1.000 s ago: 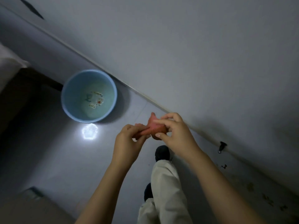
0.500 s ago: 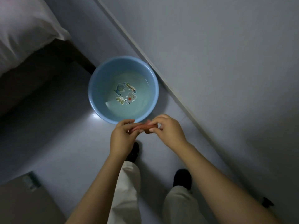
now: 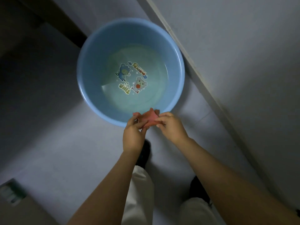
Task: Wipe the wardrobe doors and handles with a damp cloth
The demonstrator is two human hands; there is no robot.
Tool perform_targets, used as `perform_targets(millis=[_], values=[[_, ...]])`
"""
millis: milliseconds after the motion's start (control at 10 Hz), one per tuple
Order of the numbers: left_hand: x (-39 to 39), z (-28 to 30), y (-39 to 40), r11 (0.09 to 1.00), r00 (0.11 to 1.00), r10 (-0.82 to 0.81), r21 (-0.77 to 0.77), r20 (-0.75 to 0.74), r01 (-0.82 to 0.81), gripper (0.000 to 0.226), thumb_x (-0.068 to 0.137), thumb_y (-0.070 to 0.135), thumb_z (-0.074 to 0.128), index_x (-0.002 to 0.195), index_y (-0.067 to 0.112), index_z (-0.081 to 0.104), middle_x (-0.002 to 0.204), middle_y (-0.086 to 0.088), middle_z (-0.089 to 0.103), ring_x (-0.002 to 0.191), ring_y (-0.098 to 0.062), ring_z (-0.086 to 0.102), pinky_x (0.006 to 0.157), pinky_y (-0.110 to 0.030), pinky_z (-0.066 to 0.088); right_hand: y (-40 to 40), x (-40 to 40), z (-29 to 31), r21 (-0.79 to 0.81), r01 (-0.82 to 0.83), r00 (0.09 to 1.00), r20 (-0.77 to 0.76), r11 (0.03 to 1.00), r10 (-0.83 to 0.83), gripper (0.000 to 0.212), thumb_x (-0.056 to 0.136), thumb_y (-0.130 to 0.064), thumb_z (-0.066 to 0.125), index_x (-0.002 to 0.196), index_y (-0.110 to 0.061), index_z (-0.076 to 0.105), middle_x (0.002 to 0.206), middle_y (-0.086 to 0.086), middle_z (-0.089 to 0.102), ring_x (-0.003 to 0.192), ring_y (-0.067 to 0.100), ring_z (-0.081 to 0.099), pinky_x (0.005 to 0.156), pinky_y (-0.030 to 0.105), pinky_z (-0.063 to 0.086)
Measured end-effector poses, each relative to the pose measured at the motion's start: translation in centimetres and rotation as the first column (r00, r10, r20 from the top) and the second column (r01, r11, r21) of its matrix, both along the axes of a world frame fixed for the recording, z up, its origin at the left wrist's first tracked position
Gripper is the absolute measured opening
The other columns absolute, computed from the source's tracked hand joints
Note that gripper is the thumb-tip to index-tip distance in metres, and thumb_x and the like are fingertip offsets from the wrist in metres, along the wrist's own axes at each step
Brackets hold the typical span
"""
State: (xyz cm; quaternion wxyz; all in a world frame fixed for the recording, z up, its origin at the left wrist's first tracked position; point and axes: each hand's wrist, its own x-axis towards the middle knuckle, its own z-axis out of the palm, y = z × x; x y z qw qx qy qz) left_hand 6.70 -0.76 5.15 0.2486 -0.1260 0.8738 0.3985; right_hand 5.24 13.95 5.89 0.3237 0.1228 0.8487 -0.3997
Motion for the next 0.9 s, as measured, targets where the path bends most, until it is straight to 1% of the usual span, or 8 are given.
perform_targets(millis=[100, 200, 300, 400, 500, 600, 800, 900], values=[[1.3, -1.1, 0.0, 0.997, 0.998, -0.062, -0.047, -0.011, 0.061, 0.028, 0.082, 0.007, 0.072, 0.109, 0.014, 0.073, 0.132, -0.003, 0.056, 0.114, -0.022, 0.057, 0.092, -0.023, 0.042, -0.1, 1.5, -1.2, 0.024, 0.003, 0.999, 0.037, 1.0, -0.004, 0.028, 0.084, 0.002, 0.064, 0.111, -0.001, 0.069, 0.116, 0.014, 0.057, 0.1, 0.026, 0.06, 0.089, 0.014, 0.038], [1.1, -1.7, -0.1, 0.972, 0.982, -0.183, -0.159, -0.042, 0.174, 0.027, 0.071, 0.027, 0.08, 0.095, 0.015, 0.077, 0.12, -0.007, 0.065, 0.104, -0.029, 0.062, 0.086, -0.031, 0.043, 0.0, 2.2, -1.5, 0.032, -0.001, 0.997, 0.073, 0.999, -0.002, 0.031, 0.085, -0.003, 0.067, 0.115, -0.004, 0.067, 0.117, 0.009, 0.056, 0.099, 0.021, 0.059, 0.085, 0.008, 0.035], [-0.2, -1.8, 0.0, 0.939, 0.973, -0.229, -0.268, -0.011, 0.218, 0.031, 0.071, 0.045, 0.073, 0.088, 0.02, 0.077, 0.104, -0.002, 0.07, 0.097, -0.029, 0.06, 0.08, -0.032, 0.033, 0.0, 1.8, -1.8, 0.051, 0.065, 0.996, 0.059, 0.997, -0.068, 0.025, 0.086, -0.007, 0.066, 0.111, -0.004, 0.067, 0.115, 0.01, 0.058, 0.095, 0.022, 0.062, 0.081, 0.011, 0.039], [-1.3, -2.2, -0.1, 0.962, 0.979, -0.201, -0.183, 0.024, 0.202, 0.033, 0.077, 0.024, 0.075, 0.11, 0.019, 0.071, 0.109, -0.006, 0.067, 0.102, -0.03, 0.058, 0.089, -0.037, 0.041, -0.2, 1.3, -2.0, 0.048, 0.155, 0.988, 0.007, 0.987, -0.156, 0.032, 0.085, -0.006, 0.063, 0.117, -0.013, 0.065, 0.116, 0.008, 0.059, 0.098, 0.023, 0.064, 0.088, 0.032, 0.051], [-1.5, -2.5, -0.2, 0.992, 0.986, -0.102, -0.058, 0.132, 0.111, 0.043, 0.079, 0.008, 0.074, 0.121, 0.015, 0.067, 0.111, -0.01, 0.058, 0.11, -0.03, 0.053, 0.1, -0.036, 0.042, -0.6, 1.5, -2.4, 0.053, 0.172, 0.984, 0.04, 0.984, -0.174, 0.041, 0.087, -0.007, 0.062, 0.125, -0.021, 0.062, 0.117, 0.006, 0.056, 0.098, 0.023, 0.062, 0.088, 0.036, 0.05], [-1.0, -2.8, 0.1, 0.998, 0.981, -0.039, -0.044, 0.192, 0.048, 0.044, 0.08, 0.003, 0.072, 0.123, 0.011, 0.065, 0.11, -0.006, 0.047, 0.112, -0.027, 0.052, 0.1, -0.024, 0.038, -1.0, 1.9, -2.9, 0.09, 0.153, 0.985, 0.071, 0.984, -0.159, 0.046, 0.089, -0.008, 0.06, 0.131, -0.026, 0.057, 0.12, 0.005, 0.053, 0.101, 0.022, 0.059, 0.089, 0.033, 0.048], [-0.7, -2.4, -0.1, 0.993, 0.975, -0.09, -0.063, 0.204, 0.105, 0.048, 0.082, 0.013, 0.072, 0.128, 0.019, 0.06, 0.12, -0.009, 0.045, 0.11, -0.026, 0.053, 0.095, -0.033, 0.044, -1.5, 2.8, -2.5, 0.085, 0.186, 0.982, 0.003, 0.979, -0.187, 0.046, 0.088, -0.007, 0.061, 0.13, -0.023, 0.056, 0.123, 0.005, 0.05, 0.102, 0.022, 0.059, 0.083, 0.032, 0.049], [-1.1, -1.1, 0.0, 0.986, 0.983, -0.078, -0.135, 0.168, 0.101, 0.048, 0.082, 0.018, 0.071, 0.128, 0.022, 0.06, 0.119, -0.008, 0.046, 0.11, -0.026, 0.052, 0.093, -0.036, 0.045, -1.1, 3.1, -1.7, 0.109, 0.28, 0.96, -0.057, 0.954, -0.275, 0.039, 0.087, -0.012, 0.063, 0.125, -0.023, 0.059, 0.12, 0.005, 0.05, 0.101, 0.023, 0.059, 0.081, 0.037, 0.051]])
